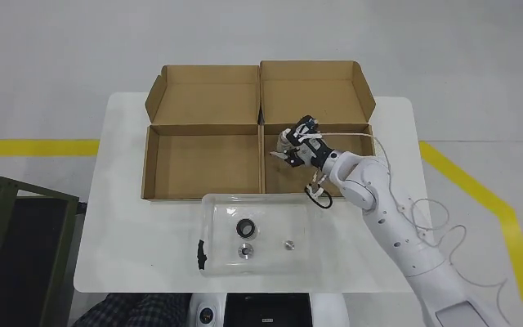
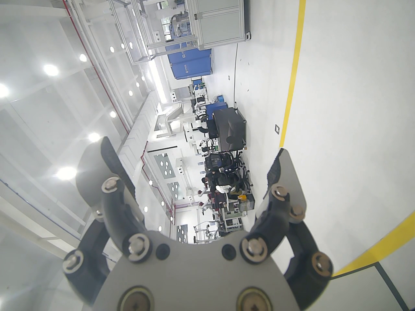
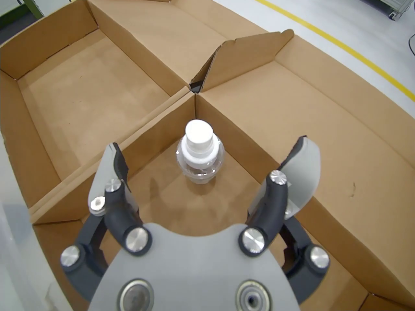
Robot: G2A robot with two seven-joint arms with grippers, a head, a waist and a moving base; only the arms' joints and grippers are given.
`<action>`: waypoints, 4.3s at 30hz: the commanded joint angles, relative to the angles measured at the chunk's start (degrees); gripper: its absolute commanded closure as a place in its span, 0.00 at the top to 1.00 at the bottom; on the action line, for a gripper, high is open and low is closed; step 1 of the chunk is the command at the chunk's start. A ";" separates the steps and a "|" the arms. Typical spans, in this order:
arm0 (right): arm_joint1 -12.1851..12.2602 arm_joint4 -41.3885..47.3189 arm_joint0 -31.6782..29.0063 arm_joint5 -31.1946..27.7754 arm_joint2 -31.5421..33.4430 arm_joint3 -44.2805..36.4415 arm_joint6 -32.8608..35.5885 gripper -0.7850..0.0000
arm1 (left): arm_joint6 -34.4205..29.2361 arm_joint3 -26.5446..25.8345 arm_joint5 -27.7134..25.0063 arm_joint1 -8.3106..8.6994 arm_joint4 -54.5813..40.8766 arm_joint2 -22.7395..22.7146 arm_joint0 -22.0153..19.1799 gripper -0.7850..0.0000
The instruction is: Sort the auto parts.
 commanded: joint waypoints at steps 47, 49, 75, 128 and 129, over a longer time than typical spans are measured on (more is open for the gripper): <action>7.54 -21.95 -36.11 -24.86 11.49 -37.43 6.18 1.00 | 0.00 0.00 0.00 0.00 0.00 0.00 0.00 1.00; 7.61 -22.40 -35.75 -25.19 11.15 -37.08 6.58 1.00 | 0.00 0.00 0.00 0.00 0.00 0.00 0.00 1.00; 8.37 -27.08 -33.68 -26.86 7.15 -36.00 12.58 0.58 | 0.00 0.00 0.00 0.00 0.00 0.00 0.00 1.00; 8.97 -14.09 -30.12 -25.29 6.92 -34.53 3.61 0.00 | 0.00 0.00 0.00 0.00 0.00 0.00 0.00 1.00; 9.00 -13.11 -30.02 -25.51 7.29 -34.38 2.56 0.00 | 0.00 0.00 0.00 0.00 0.00 0.00 0.00 1.00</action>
